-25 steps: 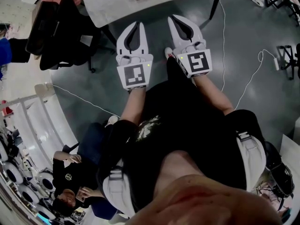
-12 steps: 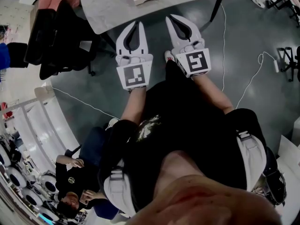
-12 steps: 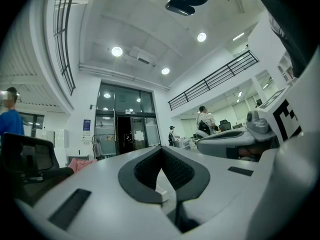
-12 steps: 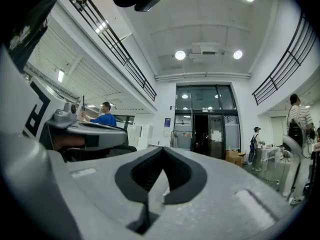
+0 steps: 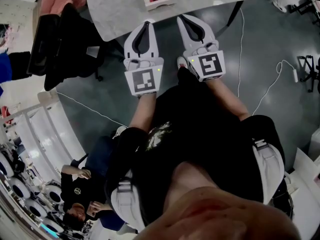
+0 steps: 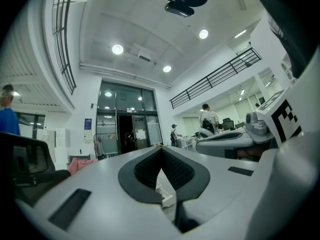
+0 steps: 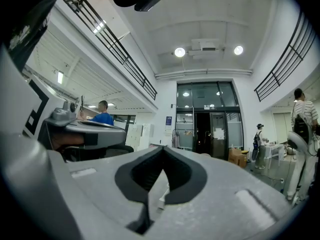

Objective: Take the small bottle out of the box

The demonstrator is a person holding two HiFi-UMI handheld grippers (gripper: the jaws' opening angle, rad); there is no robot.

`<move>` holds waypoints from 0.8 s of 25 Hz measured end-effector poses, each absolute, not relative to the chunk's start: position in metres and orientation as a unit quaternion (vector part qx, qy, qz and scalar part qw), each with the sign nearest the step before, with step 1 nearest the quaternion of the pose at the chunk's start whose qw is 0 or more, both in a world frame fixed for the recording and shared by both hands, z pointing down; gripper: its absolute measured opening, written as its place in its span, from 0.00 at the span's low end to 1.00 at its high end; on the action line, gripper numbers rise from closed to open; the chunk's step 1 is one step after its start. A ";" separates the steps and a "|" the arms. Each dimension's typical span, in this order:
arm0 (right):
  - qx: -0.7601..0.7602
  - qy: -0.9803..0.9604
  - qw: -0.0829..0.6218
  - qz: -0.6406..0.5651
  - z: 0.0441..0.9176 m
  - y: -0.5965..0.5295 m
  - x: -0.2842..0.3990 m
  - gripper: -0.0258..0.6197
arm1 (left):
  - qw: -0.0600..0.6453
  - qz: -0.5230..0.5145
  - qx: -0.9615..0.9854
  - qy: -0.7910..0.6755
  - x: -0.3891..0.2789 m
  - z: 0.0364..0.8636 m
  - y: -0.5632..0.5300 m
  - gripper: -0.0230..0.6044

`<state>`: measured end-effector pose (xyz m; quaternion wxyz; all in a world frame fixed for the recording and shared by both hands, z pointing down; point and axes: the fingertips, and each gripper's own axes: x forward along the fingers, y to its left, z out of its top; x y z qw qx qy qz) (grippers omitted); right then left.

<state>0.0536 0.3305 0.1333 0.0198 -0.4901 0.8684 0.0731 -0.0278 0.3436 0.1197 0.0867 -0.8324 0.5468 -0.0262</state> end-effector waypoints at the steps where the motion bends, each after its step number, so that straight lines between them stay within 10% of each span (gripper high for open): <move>1: -0.487 0.870 0.020 0.074 0.132 0.325 0.054 0.03 | 0.087 -0.026 -0.831 0.548 -0.027 0.119 0.338 0.05; 20: -0.445 0.892 0.027 0.078 0.114 0.218 0.061 0.03 | 0.091 -0.032 -0.809 0.579 -0.011 0.105 0.241 0.05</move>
